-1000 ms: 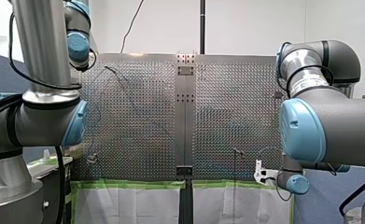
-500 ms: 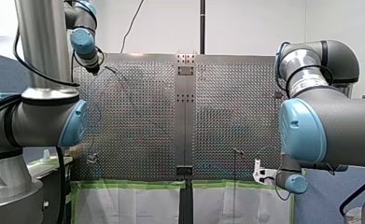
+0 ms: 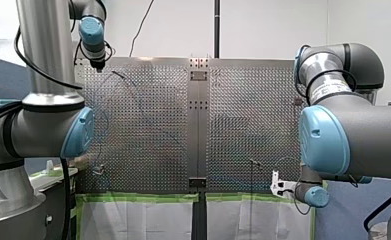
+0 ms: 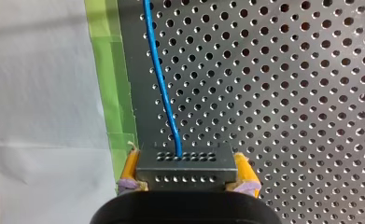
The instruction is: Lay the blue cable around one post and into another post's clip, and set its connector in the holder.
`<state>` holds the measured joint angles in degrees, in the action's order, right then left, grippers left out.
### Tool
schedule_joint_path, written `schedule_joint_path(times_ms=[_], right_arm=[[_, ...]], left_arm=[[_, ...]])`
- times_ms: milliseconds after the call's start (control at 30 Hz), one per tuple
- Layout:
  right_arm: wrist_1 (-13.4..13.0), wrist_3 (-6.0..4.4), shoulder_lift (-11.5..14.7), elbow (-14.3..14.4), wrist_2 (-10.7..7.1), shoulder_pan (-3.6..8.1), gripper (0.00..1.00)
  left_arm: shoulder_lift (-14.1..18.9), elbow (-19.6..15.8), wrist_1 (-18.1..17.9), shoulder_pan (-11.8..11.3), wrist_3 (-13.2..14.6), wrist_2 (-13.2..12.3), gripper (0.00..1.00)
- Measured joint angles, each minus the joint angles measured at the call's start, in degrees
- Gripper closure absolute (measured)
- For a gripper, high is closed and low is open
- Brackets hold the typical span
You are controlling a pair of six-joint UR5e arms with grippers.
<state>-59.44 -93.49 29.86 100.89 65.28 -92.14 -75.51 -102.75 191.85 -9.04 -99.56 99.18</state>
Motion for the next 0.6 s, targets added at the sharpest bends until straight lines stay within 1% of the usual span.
schedule_joint_path(times_ms=[100, 233, 433, 600], right_arm=[[0.26, -0.03, 0.0, -0.02, 0.02, -0.01, 1.0], [0.49, -0.07, 0.0, -0.05, 0.03, 0.04, 1.0], [0.92, -0.1, 0.0, -0.45, 0.03, 0.0, 1.0], [1.44, -0.14, -0.01, -0.49, 0.03, 0.0, 1.0]], left_arm=[[-0.83, 1.48, 1.49, 0.69, 0.77, -1.11, 0.0], [-2.01, 3.48, 3.49, 1.58, 0.56, -3.0, 0.0], [-2.65, 6.36, 6.41, 2.9, 0.34, -5.59, 0.0], [-2.72, 8.86, 8.86, 3.79, -0.31, -6.23, 0.0]])
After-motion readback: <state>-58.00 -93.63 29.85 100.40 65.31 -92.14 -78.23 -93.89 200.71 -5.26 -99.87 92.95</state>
